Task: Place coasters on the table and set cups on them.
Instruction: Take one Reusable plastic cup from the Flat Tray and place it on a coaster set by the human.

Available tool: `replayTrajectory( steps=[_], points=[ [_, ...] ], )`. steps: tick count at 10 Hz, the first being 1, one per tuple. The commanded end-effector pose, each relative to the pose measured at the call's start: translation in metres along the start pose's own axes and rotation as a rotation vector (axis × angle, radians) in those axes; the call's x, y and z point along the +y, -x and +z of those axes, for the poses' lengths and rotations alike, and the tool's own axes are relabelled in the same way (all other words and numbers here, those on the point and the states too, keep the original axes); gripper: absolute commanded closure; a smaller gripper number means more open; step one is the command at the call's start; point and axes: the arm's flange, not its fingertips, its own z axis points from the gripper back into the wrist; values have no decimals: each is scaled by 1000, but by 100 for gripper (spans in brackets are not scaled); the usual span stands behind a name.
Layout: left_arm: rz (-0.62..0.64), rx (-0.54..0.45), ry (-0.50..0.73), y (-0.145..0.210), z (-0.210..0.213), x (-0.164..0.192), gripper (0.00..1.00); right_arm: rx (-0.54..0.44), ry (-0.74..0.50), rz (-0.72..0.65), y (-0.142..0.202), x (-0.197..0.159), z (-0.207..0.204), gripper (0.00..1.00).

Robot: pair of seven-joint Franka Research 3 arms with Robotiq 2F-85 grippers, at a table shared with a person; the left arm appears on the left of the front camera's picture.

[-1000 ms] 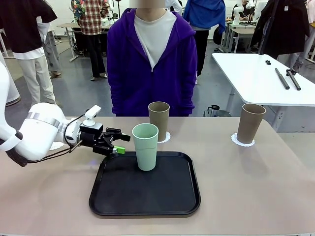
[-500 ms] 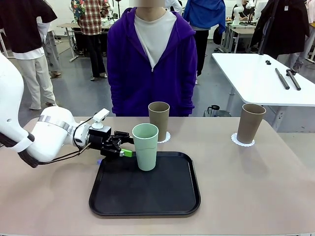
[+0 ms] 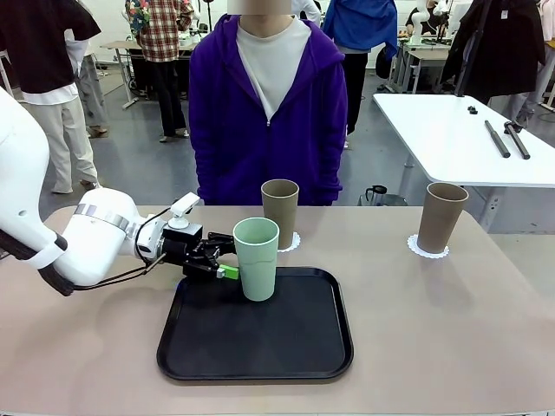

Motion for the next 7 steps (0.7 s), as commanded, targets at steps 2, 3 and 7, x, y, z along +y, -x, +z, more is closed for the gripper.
replayTrajectory(
  steps=[2,3,7],
  points=[
    [5,-15,32,1,-12,11,0,-3,-2,2,0,1,1,0],
    [6,-12,40,1,-15,13,0,-3,-2,2,0,1,1,0],
    [9,-4,72,3,-34,20,0,-3,-2,2,0,1,1,0]
  ],
)
